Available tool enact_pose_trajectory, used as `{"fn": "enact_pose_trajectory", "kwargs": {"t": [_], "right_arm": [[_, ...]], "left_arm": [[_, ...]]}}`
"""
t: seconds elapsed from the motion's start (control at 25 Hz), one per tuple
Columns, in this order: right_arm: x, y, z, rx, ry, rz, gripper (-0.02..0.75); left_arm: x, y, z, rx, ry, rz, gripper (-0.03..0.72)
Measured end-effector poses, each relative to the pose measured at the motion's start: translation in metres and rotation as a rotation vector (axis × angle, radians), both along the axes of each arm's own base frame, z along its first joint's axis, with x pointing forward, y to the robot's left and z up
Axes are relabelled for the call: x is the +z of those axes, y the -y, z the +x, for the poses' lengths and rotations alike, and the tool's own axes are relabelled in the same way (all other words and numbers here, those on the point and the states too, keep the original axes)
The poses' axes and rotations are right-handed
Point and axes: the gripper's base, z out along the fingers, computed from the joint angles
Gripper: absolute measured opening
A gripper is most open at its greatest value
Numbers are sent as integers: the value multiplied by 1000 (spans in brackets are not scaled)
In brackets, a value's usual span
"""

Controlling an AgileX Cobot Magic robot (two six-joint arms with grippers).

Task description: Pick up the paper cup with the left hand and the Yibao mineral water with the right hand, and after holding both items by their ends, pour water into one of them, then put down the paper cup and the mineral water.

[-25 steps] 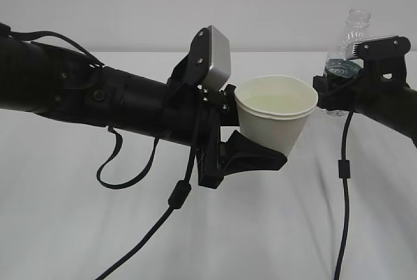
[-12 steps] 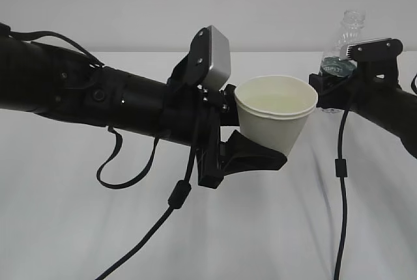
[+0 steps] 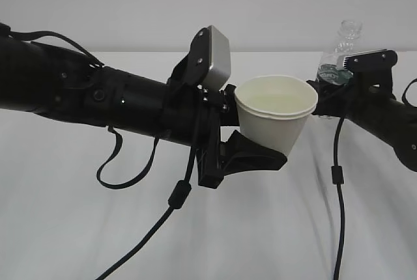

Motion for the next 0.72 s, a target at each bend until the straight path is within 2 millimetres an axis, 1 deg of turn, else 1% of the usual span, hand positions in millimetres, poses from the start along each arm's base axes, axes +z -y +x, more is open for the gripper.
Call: {"fn": "enact_pose_trajectory", "kwargs": {"t": [0.52,0.72], "right_arm": [[2,0,3,8,26,-31,465],[-4,0,3,1,18,-25,465]], "left_arm": [[0,0,0,0,0,0,445],[0,0,0,0,0,0,445]]}}
